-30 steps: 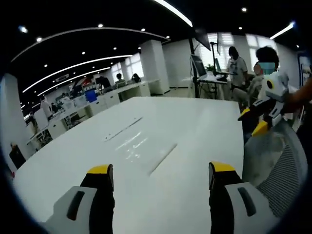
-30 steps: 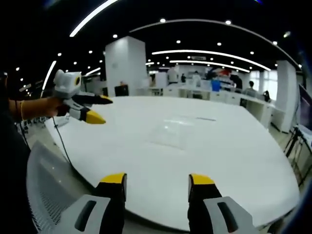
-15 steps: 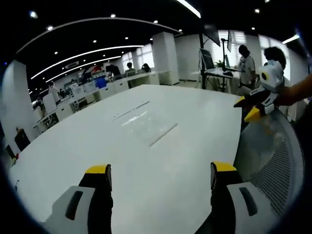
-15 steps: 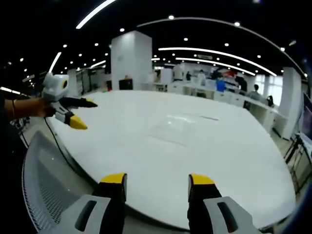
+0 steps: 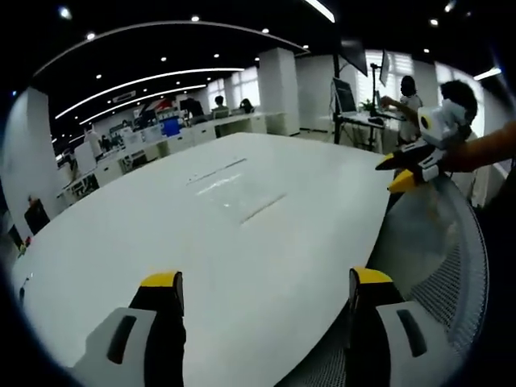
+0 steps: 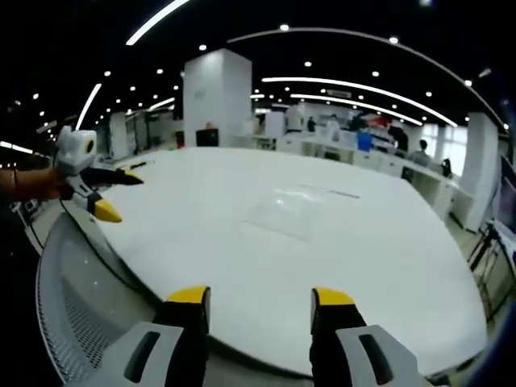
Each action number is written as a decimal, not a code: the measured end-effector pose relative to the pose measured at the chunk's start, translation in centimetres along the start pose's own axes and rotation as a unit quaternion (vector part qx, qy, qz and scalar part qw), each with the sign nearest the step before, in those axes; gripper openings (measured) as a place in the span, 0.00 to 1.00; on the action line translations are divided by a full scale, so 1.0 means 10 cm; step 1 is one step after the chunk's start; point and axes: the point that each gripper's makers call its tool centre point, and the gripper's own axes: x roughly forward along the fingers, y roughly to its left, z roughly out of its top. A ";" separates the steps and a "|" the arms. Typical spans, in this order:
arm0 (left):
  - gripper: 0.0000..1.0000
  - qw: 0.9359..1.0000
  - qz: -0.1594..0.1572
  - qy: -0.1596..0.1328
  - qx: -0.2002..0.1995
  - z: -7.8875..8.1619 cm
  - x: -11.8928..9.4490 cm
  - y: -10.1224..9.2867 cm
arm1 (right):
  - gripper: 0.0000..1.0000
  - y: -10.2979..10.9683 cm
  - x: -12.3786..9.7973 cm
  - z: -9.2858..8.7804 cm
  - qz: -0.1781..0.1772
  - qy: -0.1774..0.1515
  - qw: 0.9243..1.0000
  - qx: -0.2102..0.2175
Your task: Open the resealable bag by pulling the two sides of the seal apart until the entire bag opening is separated and visibly accessible.
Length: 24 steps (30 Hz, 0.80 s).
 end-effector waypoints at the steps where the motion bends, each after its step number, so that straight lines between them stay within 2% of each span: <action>1: 0.84 1.000 -0.003 -0.006 -0.006 0.01 -0.01 -0.02 | 0.48 -0.01 0.00 0.00 -0.002 -0.001 1.000 -0.001; 7: 0.90 0.999 -0.001 -0.025 -0.020 0.05 -0.02 -0.06 | 0.51 -0.06 -0.03 0.05 -0.024 -0.017 1.000 0.004; 14: 0.93 0.998 -0.001 -0.044 -0.051 0.08 -0.04 -0.07 | 0.66 -0.10 -0.08 0.17 -0.023 -0.054 0.998 0.032; 20: 0.99 0.997 0.006 -0.043 -0.058 0.06 -0.03 -0.06 | 0.79 -0.14 -0.09 0.24 -0.033 -0.080 0.995 0.041; 24: 0.99 0.996 0.002 -0.052 -0.070 0.08 -0.04 -0.09 | 0.83 -0.19 -0.09 0.23 -0.041 -0.078 0.995 0.050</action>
